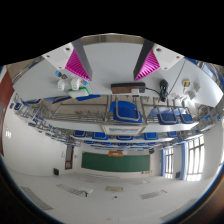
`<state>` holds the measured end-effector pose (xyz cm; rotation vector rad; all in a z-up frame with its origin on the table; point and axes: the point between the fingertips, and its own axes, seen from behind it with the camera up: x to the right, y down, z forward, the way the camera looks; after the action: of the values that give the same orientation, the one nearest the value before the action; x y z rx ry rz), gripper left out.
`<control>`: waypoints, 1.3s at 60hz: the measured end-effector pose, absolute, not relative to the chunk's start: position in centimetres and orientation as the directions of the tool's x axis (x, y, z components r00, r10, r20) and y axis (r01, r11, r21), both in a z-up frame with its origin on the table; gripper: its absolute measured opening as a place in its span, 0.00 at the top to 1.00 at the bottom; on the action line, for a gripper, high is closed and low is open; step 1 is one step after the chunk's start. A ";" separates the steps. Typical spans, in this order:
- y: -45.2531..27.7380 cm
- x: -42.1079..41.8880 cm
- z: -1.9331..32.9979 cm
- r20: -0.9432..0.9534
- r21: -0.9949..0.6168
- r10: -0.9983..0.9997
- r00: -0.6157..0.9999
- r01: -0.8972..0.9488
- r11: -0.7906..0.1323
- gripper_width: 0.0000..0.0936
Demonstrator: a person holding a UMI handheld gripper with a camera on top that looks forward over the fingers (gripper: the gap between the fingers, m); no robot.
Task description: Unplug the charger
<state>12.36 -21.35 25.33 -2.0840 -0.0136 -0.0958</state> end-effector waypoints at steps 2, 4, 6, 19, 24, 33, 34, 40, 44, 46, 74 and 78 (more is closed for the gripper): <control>-21.7 12.0 25.8 0.075 -0.863 -0.032 0.997 0.049 -0.503 0.08; -21.6 12.2 24.8 0.078 -0.858 -0.032 0.996 0.051 -0.511 0.08; -21.6 12.0 24.4 0.081 -0.851 -0.032 0.996 0.053 -0.522 0.09; -19.4 8.1 19.8 0.076 -0.813 -0.010 0.997 0.056 -0.580 0.09; -16.8 5.5 17.8 0.059 -0.810 0.017 0.998 0.058 -0.584 0.09; -8.8 0.7 14.5 0.023 -0.830 0.059 0.998 0.052 -0.556 0.09; -7.7 0.4 14.1 0.019 -0.832 0.060 0.998 0.049 -0.552 0.09; -1.0 -0.8 11.9 0.019 -0.853 0.046 0.999 0.040 -0.520 0.09; 2.8 -0.7 9.8 0.046 -0.853 0.031 0.998 0.055 -0.519 0.09; 4.4 -0.7 8.7 0.055 -0.851 0.026 0.998 0.060 -0.522 0.09; 9.9 -0.6 2.4 0.047 -0.827 0.037 0.998 0.060 -0.559 0.72; 9.8 -0.3 2.7 0.031 -0.820 0.038 0.999 0.047 -0.570 0.75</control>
<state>-0.33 9.83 2.71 -2.1776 -0.0593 -0.0115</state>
